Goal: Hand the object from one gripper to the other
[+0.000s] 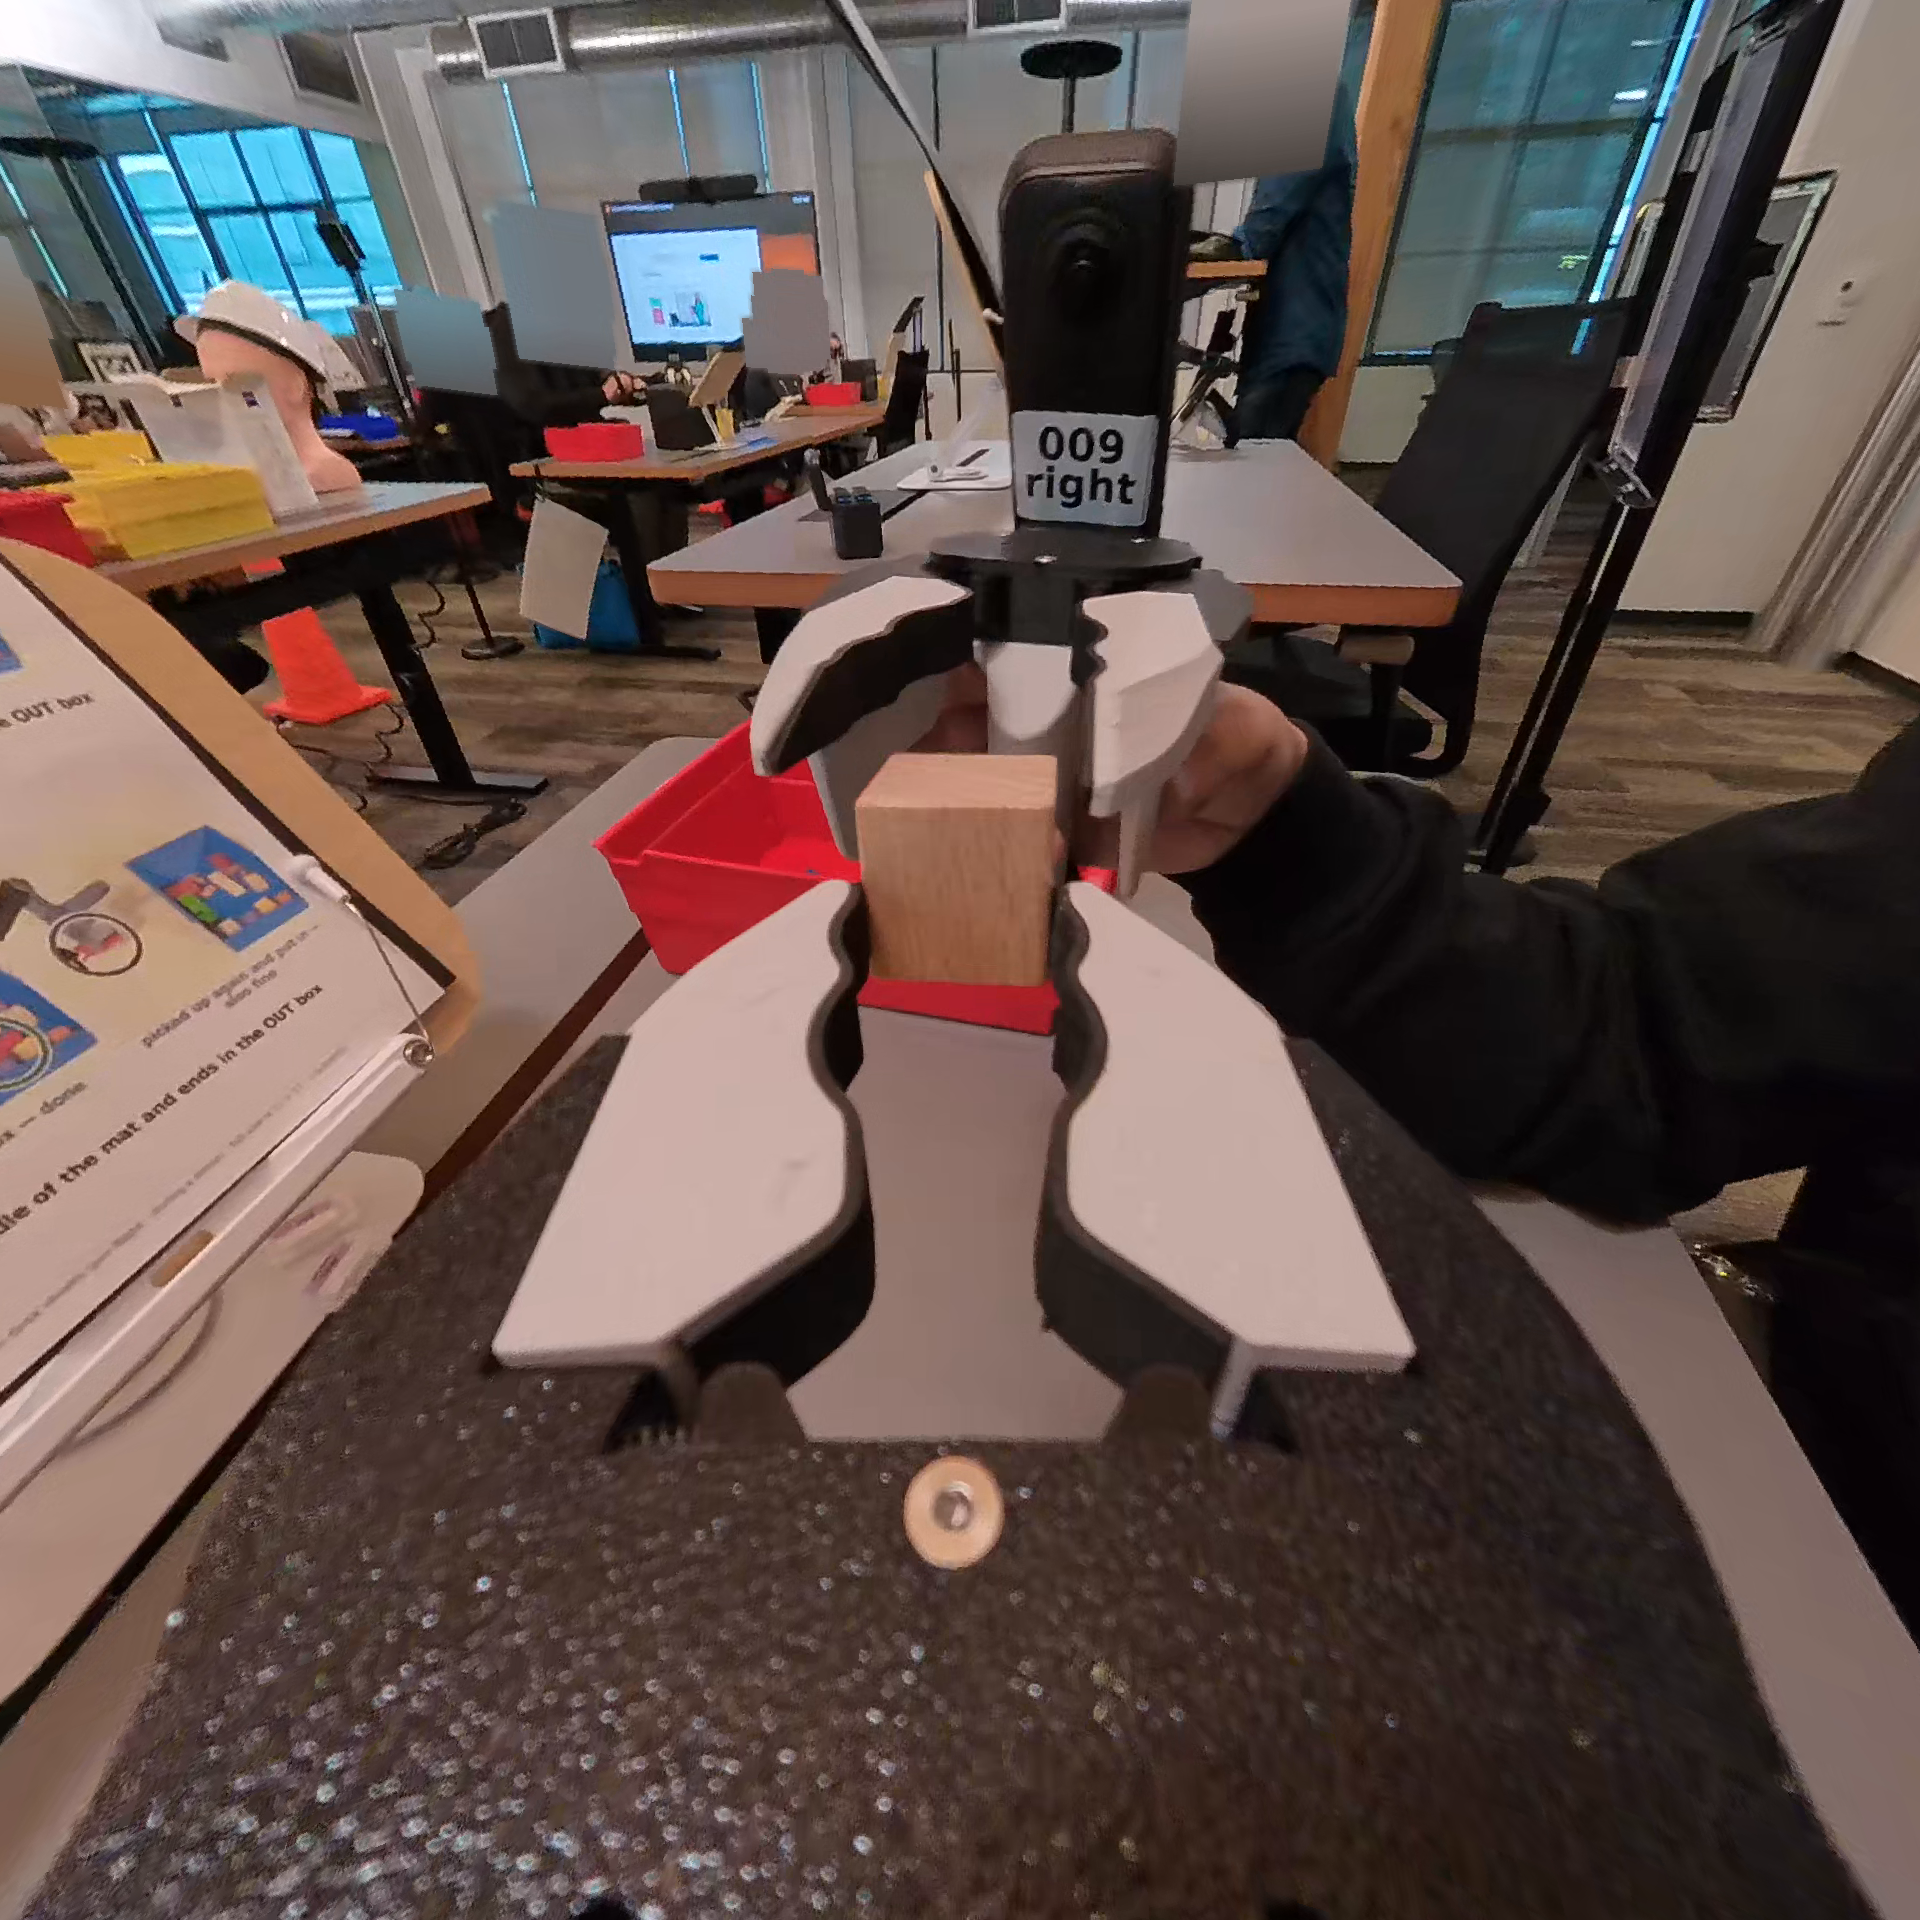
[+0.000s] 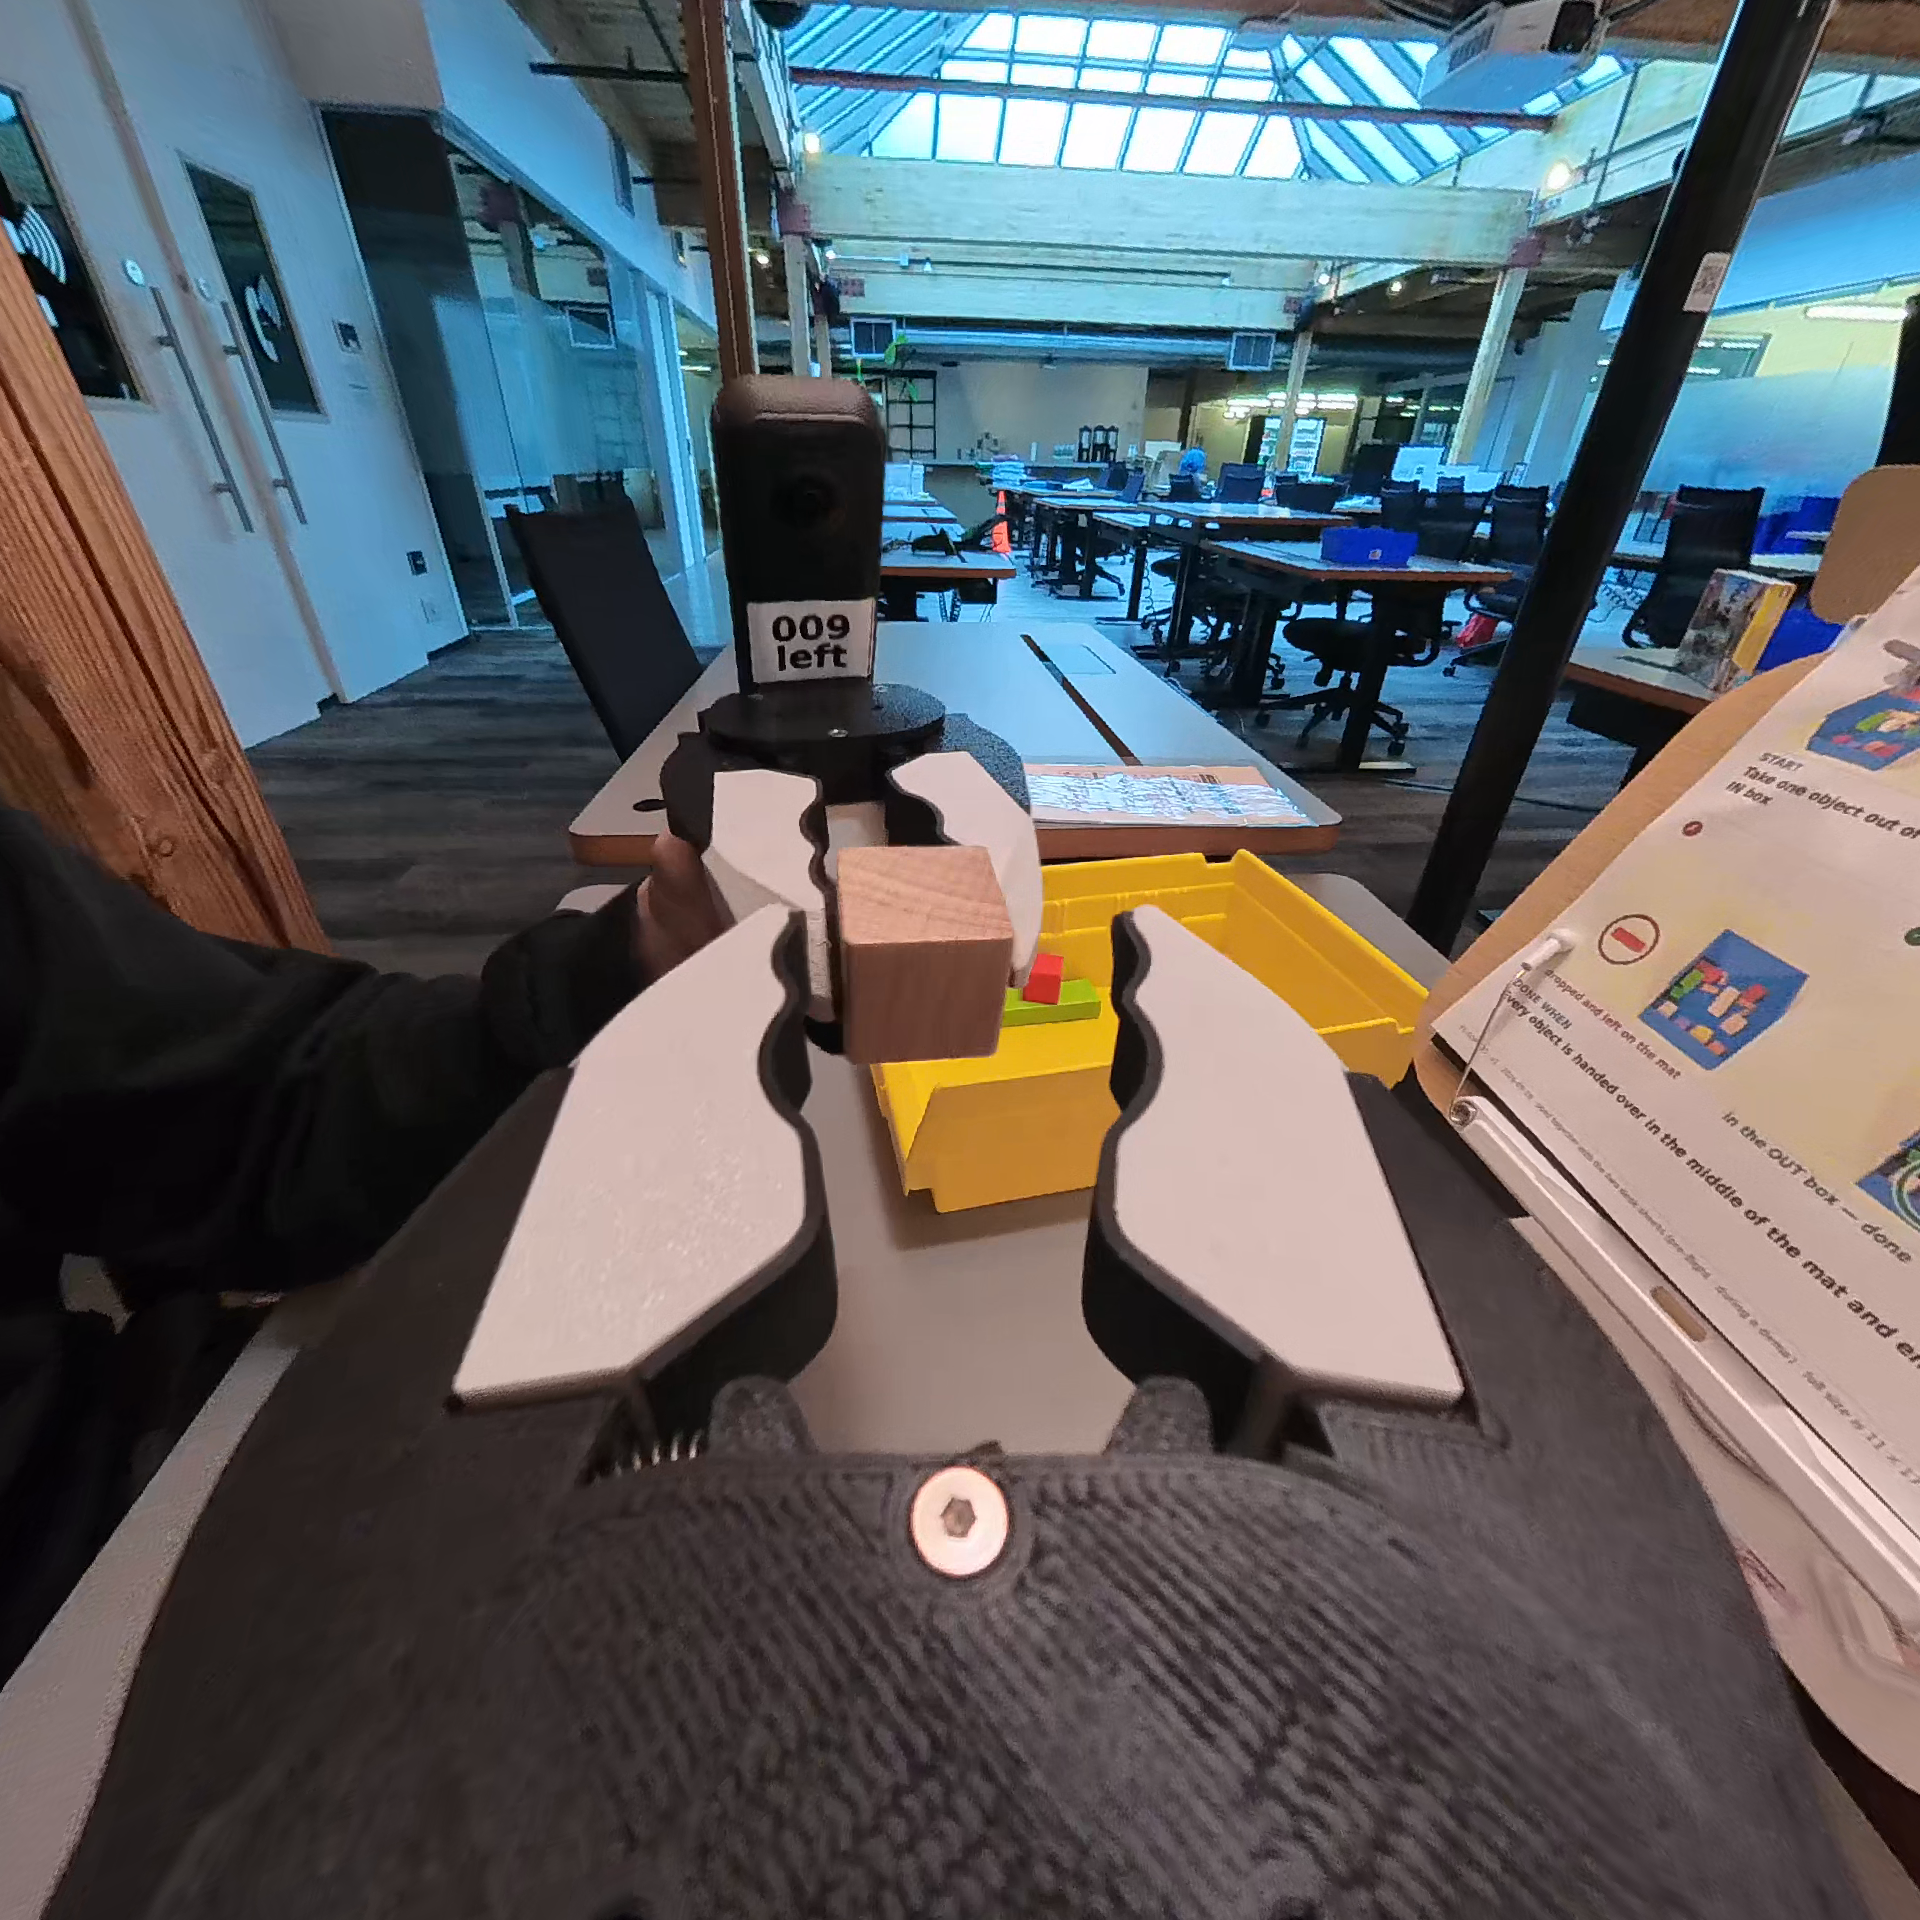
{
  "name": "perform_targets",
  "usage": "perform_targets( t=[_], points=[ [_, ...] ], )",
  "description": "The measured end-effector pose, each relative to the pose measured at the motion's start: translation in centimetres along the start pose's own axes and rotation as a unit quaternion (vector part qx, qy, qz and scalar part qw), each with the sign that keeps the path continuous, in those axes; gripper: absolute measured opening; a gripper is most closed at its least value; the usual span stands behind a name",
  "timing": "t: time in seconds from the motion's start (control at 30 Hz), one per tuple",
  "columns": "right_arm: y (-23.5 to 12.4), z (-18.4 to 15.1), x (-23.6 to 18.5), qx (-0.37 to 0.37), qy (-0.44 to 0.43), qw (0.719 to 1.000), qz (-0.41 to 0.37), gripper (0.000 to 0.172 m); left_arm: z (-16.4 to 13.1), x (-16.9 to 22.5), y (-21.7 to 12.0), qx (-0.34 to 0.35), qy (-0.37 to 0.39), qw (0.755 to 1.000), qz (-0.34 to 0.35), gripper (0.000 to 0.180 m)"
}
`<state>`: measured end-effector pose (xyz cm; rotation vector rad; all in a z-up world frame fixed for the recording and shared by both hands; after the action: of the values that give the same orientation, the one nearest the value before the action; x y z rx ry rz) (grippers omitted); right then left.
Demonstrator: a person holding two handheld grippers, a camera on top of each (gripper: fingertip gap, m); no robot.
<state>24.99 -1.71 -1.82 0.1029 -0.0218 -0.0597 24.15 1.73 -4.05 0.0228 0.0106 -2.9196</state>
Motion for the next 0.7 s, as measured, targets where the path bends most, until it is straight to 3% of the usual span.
perform_targets(
  t=[0.23, 0.3, 0.47, 0.57, 0.63, 0.7],
  points=[
    [0.5, -0.7, -0.5, -0.007, -0.004, 1.000, 0.027, 0.045, 0.2, 0.0, -0.3, 0.017, -0.001, 1.000, -0.004, 0.032],
    [0.7, -0.7, -0.7, -0.007, -0.019, 0.999, 0.031, 0.034, -0.1, 0.1, -0.2, 0.007, 0.004, 1.000, -0.002, 0.033],
    [0.6, -0.4, -0.4, -0.008, -0.036, 0.999, 0.008, 0.033, 0.1, -0.5, -0.1, 0.020, 0.005, 0.999, 0.029, 0.034],
    [-1.6, -0.4, 2.4, -0.029, -0.050, 0.995, -0.085, 0.033, -0.3, -1.8, -0.4, 0.010, 0.023, 0.996, 0.090, 0.045],
    [-5.4, -0.4, 5.7, -0.053, -0.044, 0.979, -0.193, 0.033, -0.7, -2.3, -0.7, -0.013, 0.028, 0.993, 0.110, 0.045],
    [-11.0, -1.2, 8.9, -0.091, -0.027, 0.945, -0.312, 0.033, -1.0, -2.6, -0.9, -0.020, 0.025, 0.992, 0.121, 0.044]
  ],
)
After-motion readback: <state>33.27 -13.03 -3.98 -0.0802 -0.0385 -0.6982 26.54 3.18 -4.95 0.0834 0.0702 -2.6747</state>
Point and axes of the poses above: each gripper's, where its closed fingertips meet, y out along the fingers, z out of its top, x = y × z across the jaws, the point moved 2 cm from there along -y, back along the fingers, and after that the axes turned 4 degrees about x, right-handed, at the moved point
